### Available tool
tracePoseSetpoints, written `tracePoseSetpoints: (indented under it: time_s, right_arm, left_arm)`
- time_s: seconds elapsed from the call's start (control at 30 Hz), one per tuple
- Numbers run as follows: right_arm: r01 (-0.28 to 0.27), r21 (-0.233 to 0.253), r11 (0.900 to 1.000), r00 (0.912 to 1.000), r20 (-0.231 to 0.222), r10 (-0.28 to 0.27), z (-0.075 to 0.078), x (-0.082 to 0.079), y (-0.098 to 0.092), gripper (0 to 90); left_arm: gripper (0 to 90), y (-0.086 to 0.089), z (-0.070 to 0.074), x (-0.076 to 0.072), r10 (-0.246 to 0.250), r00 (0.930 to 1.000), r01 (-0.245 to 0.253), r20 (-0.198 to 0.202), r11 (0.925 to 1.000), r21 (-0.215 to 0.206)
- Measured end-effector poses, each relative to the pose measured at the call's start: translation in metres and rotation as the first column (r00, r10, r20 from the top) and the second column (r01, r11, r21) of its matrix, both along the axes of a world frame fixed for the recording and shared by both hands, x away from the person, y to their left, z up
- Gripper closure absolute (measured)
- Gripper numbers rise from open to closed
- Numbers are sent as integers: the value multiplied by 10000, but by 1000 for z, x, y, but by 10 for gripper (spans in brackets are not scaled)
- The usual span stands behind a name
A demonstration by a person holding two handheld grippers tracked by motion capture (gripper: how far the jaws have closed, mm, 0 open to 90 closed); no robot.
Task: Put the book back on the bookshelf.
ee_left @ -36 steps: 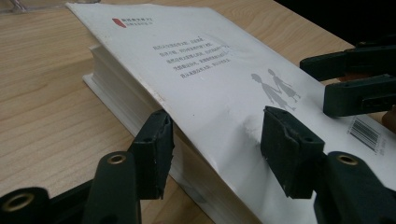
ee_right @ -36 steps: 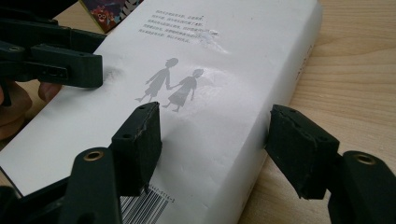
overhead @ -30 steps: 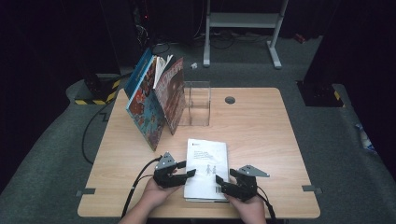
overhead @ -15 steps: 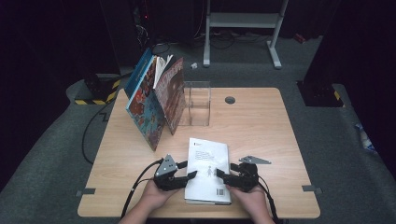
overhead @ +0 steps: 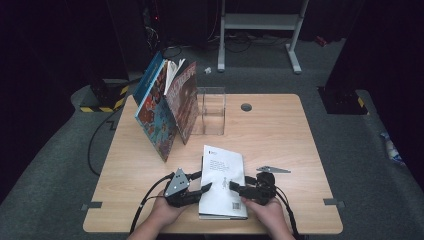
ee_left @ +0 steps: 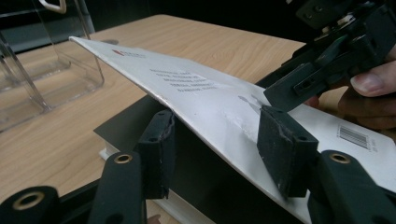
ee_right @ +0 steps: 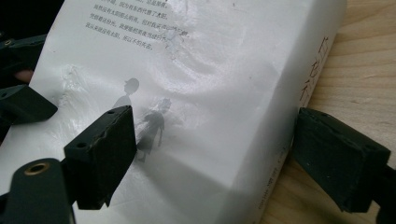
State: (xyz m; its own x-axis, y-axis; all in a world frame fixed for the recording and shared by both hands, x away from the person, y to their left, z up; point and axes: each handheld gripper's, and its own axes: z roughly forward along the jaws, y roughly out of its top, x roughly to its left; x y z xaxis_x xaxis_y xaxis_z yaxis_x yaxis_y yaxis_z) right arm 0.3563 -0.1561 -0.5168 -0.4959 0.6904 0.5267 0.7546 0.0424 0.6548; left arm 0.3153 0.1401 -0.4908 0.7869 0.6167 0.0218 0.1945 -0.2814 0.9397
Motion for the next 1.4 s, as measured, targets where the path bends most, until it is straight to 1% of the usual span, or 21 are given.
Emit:
tracePoseSetpoints:
  time_s: [0.07,0.23,0.4,0.63,0.7,0.87,0.97,1.07,1.17,1.27,1.33,1.37,1.4]
  right_arm:
    - [-48,222,9997,9998,-217,53,-2,1,0,105]
    - [-229,527,9983,9985,-478,254,-5,6,-1,78]
    - [-300,621,9976,9982,-501,332,-5,7,-2,75]
    - [-388,911,9951,9972,-608,445,-6,8,-4,72]
    - [-430,1011,9939,9969,-606,493,-7,9,-5,72]
    - [-467,1305,9904,9954,-772,571,-8,10,-6,71]
    - [-480,1451,9883,9950,-793,599,-9,11,-7,70]
    - [-507,1498,9874,9952,-756,626,-9,12,-8,69]
    - [-519,1688,9843,9941,-852,670,-10,12,-8,70]
    - [-594,1784,9822,9936,-837,753,-11,12,-9,71]
    - [-682,2094,9755,9908,-1005,908,-12,13,-8,71]
    - [-696,2182,9734,9903,-1022,937,-12,14,-8,70]
    - [-691,2183,9734,9905,-1014,931,-12,14,-8,70]
  left_arm:
    - [484,0,1,-1,-1,10000,1,74,10000,13]
    - [484,-1,2,-4,-17,9994,13,336,9999,102]
    - [485,-1,2,-6,-34,9983,25,583,9999,150]
    - [485,-1,4,-9,-97,9955,72,948,9996,261]
    - [485,-1,4,-11,-96,9947,71,1022,9997,254]
    - [485,-1,4,-13,-125,9925,92,1219,9996,274]
    - [484,-1,4,-14,-134,9912,101,1315,9996,264]
    - [485,-1,5,-15,-157,9896,119,1430,9995,276]
    - [484,-2,5,-16,-169,9884,127,1510,9995,289]
    - [484,-2,5,-18,-201,9862,159,1646,9995,269]
    - [485,-2,5,-18,-258,9840,209,1760,9993,295]
    - [484,-2,5,-18,-244,9849,202,1712,9995,262]
    - [484,-2,5,-18,-206,9866,170,1620,9996,237]
